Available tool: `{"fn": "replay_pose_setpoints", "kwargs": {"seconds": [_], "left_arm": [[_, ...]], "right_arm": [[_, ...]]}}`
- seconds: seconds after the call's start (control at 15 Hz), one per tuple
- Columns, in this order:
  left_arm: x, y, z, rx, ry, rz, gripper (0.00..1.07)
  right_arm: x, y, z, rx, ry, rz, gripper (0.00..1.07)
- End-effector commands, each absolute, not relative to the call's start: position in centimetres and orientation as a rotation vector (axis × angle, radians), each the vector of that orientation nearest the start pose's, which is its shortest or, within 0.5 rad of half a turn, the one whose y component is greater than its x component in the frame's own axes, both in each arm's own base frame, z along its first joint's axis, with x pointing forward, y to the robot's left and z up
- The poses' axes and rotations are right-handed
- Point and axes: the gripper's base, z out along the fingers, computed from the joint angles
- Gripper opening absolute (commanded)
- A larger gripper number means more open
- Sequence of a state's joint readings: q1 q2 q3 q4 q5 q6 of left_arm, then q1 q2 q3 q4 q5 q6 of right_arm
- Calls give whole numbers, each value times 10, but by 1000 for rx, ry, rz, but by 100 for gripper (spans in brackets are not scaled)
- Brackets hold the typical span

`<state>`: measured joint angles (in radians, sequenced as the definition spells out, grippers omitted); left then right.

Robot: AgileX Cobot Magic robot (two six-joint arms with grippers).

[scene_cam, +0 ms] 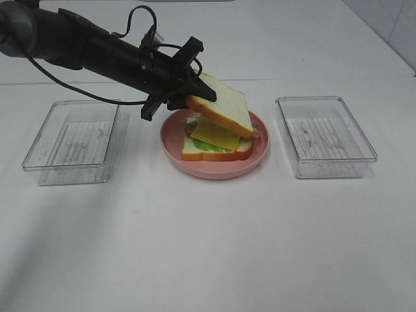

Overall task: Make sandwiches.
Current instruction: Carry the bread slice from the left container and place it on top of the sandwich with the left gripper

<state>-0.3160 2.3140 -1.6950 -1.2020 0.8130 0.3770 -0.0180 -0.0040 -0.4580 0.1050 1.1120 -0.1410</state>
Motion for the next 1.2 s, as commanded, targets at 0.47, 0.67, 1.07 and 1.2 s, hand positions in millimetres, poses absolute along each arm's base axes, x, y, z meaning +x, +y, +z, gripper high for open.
{"fn": "replay_pose_setpoints", "kwargs": {"seconds": [0.47, 0.67, 1.07, 1.2], "left_arm": [[445, -216, 128, -161, 2646, -1329, 0], [446, -215, 126, -154, 2649, -1297, 0], [445, -213, 124, -176, 2677, -1260, 11], [446, -213, 124, -182, 2675, -1258, 45]], "right_arm": [[-7, 9, 262, -137, 2091, 24, 88], [-7, 9, 262, -137, 2091, 24, 88], [-7, 9, 262, -137, 2091, 24, 88], [-7, 9, 262, -137, 2091, 24, 88]]}}
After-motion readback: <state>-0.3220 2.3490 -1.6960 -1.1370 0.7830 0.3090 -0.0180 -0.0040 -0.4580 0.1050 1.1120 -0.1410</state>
